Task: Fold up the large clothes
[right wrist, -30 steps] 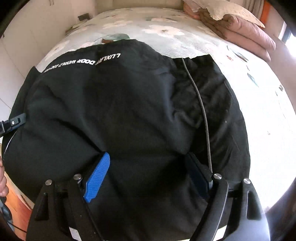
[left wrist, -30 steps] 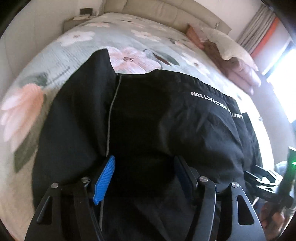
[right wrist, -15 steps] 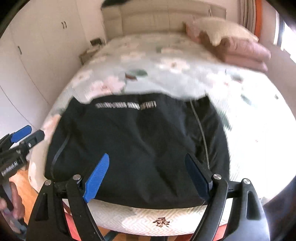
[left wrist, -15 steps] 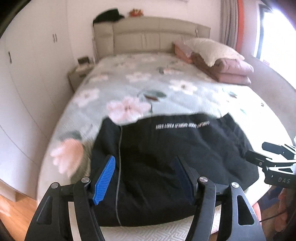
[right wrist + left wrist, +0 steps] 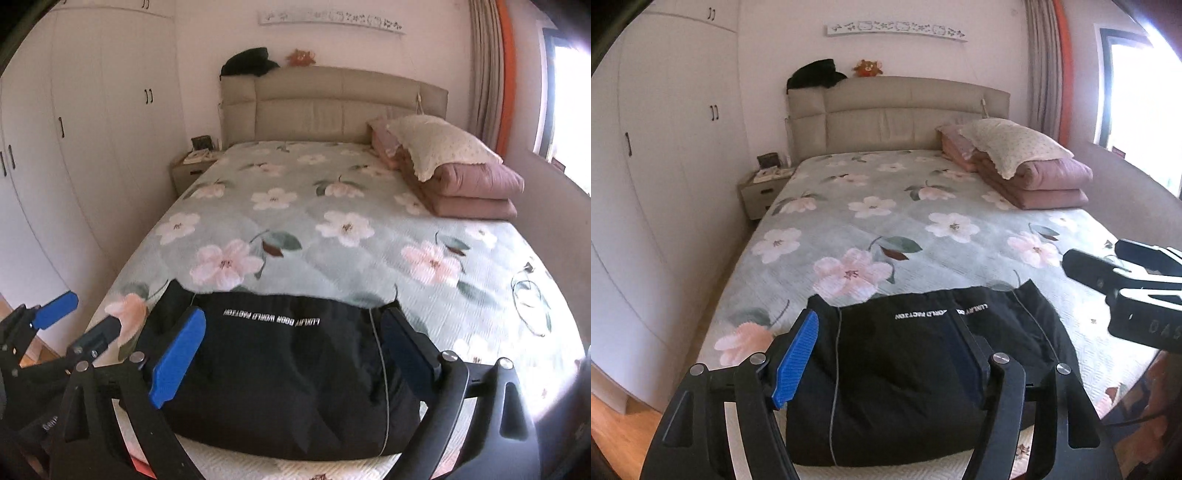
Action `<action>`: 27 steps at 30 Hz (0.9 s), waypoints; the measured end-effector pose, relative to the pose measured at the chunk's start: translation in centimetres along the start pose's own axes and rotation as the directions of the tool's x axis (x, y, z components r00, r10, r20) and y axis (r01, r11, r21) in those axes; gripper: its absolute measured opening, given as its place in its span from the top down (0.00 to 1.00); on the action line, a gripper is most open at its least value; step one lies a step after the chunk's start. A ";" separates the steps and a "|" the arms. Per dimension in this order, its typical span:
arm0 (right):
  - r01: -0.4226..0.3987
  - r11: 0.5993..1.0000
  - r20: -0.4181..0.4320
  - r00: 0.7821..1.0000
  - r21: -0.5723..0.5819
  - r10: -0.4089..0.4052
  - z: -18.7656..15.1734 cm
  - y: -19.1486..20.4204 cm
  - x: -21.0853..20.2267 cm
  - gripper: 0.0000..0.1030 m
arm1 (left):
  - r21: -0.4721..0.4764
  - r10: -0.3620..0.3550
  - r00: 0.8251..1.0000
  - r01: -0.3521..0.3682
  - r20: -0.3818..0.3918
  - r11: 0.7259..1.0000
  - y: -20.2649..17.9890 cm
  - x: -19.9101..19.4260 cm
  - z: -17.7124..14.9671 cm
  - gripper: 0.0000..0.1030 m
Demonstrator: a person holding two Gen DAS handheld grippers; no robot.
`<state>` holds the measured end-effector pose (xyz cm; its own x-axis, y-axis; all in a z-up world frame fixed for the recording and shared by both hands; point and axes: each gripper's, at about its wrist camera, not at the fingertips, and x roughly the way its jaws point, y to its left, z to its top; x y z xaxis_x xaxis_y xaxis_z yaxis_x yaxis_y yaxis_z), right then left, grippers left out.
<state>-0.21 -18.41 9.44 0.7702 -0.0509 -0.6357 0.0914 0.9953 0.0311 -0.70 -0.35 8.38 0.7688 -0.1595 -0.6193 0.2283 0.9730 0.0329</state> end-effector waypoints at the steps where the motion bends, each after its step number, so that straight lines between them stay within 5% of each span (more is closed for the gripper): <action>1: 0.001 1.000 -0.002 1.000 0.003 -0.001 0.3 -0.1 0.2 0.05 | -0.004 0.001 1.000 -0.001 0.000 1.000 0.0 0.2 0.3 0.31; 27: 0.041 0.997 -0.158 0.987 0.062 -0.031 -2.1 -3.6 5.0 0.05 | -0.020 -0.048 0.994 0.046 -0.097 0.999 -0.8 4.1 0.2 0.31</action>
<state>1.97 -22.09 4.52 0.6579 -0.0678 -0.7500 0.1619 0.9854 0.0529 2.40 -1.83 5.99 0.6952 -0.1886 -0.6936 0.2512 0.9679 -0.0114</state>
